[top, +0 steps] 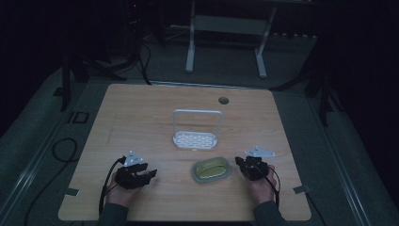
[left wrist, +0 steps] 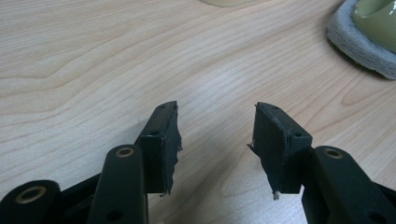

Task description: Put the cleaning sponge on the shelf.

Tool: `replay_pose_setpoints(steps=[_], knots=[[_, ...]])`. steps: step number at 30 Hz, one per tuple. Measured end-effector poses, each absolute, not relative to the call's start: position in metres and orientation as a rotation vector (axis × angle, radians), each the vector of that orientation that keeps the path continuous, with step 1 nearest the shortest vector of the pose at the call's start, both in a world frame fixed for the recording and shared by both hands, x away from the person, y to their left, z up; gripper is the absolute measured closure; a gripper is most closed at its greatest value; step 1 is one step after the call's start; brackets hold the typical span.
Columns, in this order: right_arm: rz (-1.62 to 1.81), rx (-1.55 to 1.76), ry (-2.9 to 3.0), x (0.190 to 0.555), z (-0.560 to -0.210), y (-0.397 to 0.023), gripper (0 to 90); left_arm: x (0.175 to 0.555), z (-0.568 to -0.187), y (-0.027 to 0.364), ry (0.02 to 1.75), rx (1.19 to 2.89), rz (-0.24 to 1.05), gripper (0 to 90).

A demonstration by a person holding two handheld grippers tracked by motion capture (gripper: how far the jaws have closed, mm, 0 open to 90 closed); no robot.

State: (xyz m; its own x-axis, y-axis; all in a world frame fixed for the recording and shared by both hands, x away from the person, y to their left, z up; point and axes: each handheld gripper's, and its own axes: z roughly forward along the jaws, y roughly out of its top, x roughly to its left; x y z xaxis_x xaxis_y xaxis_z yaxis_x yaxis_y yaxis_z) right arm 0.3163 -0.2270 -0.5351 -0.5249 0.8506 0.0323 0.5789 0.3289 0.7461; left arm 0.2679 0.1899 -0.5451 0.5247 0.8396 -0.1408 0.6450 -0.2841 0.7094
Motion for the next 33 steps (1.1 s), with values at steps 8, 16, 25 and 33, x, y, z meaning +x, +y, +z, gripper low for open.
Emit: replay_pose_setpoints(steps=[8, 16, 25, 33], knots=[[1.017, 1.257, 2.269, 0.324, -0.539, -0.217, 90.0, 0.266, -0.542, 0.188, 1.19, 2.034, 0.326, 51.3], [1.019, 1.266, 2.294, 0.325, -0.542, -0.214, 90.0, 0.262, -0.532, 0.186, 1.177, 2.026, 0.326, 54.5], [1.033, 1.247, 2.318, 0.315, -0.545, -0.209, 89.9, 0.263, -0.518, 0.174, 1.117, 2.065, 0.313, 60.6], [1.038, 1.216, 2.338, 0.306, -0.545, -0.208, 89.7, 0.266, -0.51, 0.158, 1.07, 2.103, 0.294, 65.8]])
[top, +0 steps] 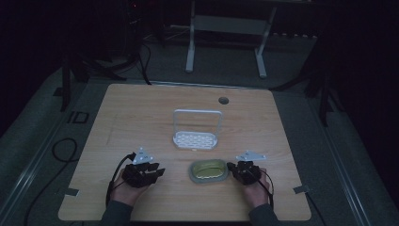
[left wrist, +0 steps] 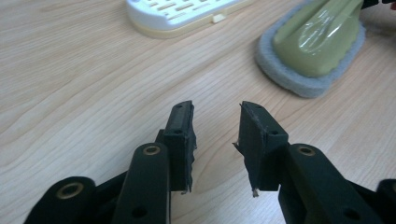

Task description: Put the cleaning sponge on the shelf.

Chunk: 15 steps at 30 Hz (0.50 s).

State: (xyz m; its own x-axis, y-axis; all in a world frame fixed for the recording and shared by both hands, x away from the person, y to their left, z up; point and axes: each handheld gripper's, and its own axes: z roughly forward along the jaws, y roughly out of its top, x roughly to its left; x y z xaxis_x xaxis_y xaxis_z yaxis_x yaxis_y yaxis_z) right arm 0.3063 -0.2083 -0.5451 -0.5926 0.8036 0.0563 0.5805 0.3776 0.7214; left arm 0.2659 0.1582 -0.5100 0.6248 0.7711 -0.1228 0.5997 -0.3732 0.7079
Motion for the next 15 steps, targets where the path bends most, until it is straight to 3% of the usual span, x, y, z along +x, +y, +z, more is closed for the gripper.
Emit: replay_pose_setpoints(steps=[15], knots=[[1.05, 1.18, 2.36, 0.304, -0.545, -0.198, 89.6, 0.287, -0.497, 0.112, 0.896, 2.222, 0.276, 66.1]])
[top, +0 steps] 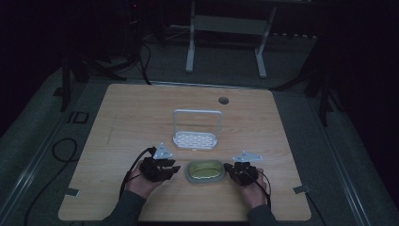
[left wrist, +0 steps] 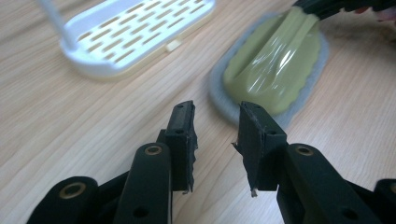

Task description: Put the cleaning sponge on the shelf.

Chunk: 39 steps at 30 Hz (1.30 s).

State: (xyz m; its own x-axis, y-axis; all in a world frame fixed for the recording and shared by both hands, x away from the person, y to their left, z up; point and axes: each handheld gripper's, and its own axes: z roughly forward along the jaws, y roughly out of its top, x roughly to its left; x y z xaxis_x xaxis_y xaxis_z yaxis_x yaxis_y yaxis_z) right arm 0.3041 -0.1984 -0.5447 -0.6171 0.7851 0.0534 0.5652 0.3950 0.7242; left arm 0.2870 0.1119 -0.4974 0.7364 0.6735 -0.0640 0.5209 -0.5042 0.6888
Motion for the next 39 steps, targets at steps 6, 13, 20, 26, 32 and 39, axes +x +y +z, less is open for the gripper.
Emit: replay_pose_setpoints(steps=[6, 13, 20, 26, 32, 39], knots=[[1.059, 1.168, 2.366, 0.308, -0.546, -0.192, 89.6, 0.295, -0.493, 0.096, 0.839, 2.253, 0.257, 62.2], [1.066, 1.156, 2.38, 0.313, -0.546, -0.183, 89.6, 0.302, -0.491, 0.083, 0.782, 2.27, 0.197, 58.2], [1.059, 1.144, 2.378, 0.313, -0.543, -0.185, 85.3, 0.309, -0.486, 0.069, 0.741, 2.306, 0.168, 56.9], [1.04, 1.154, 2.363, 0.309, -0.543, -0.198, 78.5, 0.315, -0.482, 0.063, 0.719, 2.336, 0.157, 56.7], [1.018, 1.16, 2.349, 0.302, -0.546, -0.209, 68.9, 0.319, -0.48, 0.059, 0.696, 2.367, 0.145, 56.0], [1.02, 1.197, 2.299, 0.294, -0.546, -0.225, 61.8, 0.322, -0.478, 0.056, 0.679, 2.398, 0.138, 55.4]])
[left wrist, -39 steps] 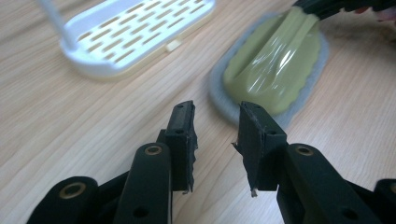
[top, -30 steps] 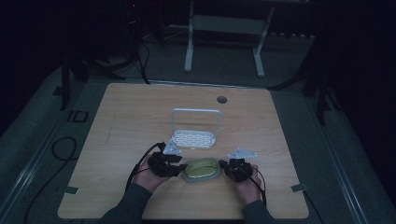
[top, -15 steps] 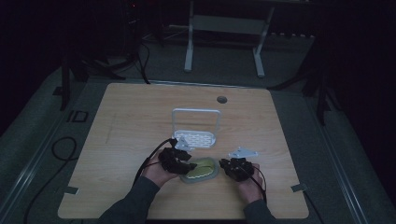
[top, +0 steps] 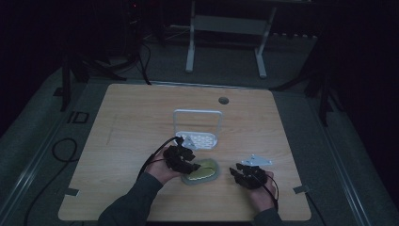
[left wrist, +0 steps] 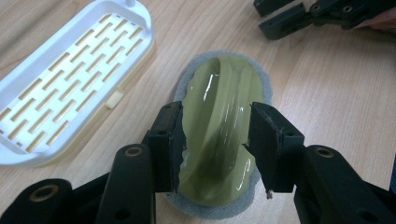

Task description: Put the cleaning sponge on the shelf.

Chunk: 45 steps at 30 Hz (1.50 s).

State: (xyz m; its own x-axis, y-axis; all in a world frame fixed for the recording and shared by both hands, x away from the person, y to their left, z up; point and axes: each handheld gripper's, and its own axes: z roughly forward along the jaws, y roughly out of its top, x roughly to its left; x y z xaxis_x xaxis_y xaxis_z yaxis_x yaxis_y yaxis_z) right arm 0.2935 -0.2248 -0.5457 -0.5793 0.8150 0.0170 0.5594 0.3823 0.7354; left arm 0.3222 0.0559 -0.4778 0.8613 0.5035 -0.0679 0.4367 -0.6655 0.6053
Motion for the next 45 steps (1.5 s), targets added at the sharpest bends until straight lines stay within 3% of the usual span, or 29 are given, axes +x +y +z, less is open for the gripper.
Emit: replay_pose_setpoints(steps=[11, 45], knots=[[0.995, 1.244, 2.226, 0.292, -0.55, -0.241, 55.8, 0.331, -0.473, 0.051, 0.653, 2.454, 0.149, 54.8], [0.999, 1.24, 2.214, 0.292, -0.558, -0.245, 51.6, 0.344, -0.464, 0.016, 0.582, 2.642, 0.06, 57.3]])
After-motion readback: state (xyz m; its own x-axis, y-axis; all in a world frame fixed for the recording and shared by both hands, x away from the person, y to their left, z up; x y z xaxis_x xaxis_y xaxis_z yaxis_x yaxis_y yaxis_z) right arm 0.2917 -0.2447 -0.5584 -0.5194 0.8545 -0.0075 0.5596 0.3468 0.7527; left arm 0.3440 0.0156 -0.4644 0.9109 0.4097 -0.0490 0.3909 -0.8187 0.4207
